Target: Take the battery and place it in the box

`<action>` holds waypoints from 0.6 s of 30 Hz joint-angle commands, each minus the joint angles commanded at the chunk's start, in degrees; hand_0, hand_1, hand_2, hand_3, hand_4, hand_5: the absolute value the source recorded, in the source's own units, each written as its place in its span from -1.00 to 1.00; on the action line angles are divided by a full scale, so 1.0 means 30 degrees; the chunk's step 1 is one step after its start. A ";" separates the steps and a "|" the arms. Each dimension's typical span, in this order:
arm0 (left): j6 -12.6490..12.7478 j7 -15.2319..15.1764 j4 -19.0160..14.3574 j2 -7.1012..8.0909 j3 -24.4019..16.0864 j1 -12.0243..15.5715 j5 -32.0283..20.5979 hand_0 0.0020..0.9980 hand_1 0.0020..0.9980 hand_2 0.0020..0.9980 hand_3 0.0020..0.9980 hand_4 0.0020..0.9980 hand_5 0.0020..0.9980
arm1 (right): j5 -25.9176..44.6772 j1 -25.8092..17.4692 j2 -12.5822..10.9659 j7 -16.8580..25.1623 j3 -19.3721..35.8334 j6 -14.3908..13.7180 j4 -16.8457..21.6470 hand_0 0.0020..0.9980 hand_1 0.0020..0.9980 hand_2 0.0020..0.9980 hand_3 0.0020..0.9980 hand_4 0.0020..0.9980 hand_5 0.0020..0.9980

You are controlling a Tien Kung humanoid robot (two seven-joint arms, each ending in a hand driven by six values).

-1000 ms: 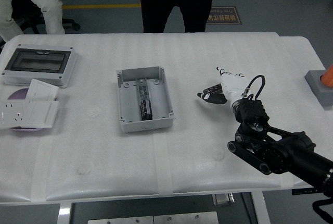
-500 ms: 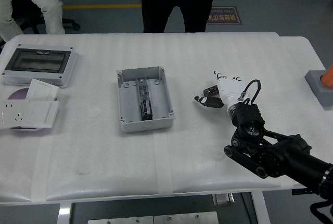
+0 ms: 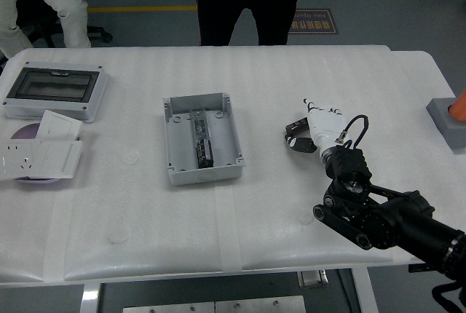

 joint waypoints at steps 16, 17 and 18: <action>0.0031 -0.0076 0.0005 -0.0064 0.0092 -0.0045 -0.0095 0.07 0.12 -0.03 -0.03 -0.91 -1.00 | 0.0466 0.0090 -0.0020 0.0420 0.0024 -0.1032 0.0539 0.76 0.27 0.45 0.82 0.07 -0.50; 0.0032 -0.0072 0.0006 -0.0076 0.0089 -0.0052 -0.0100 0.07 0.12 -0.03 -0.03 -0.91 -1.00 | 0.0495 0.0117 -0.0095 0.0475 0.0078 -0.1080 0.0816 0.76 0.27 0.45 0.82 0.07 -0.50; 0.0035 -0.0075 0.0010 -0.0089 0.0083 -0.0057 -0.0097 0.07 0.12 -0.03 -0.03 -0.91 -1.00 | 0.0503 0.0151 -0.0163 0.0518 0.0128 -0.1109 0.1099 0.76 0.27 0.45 0.82 0.07 -0.50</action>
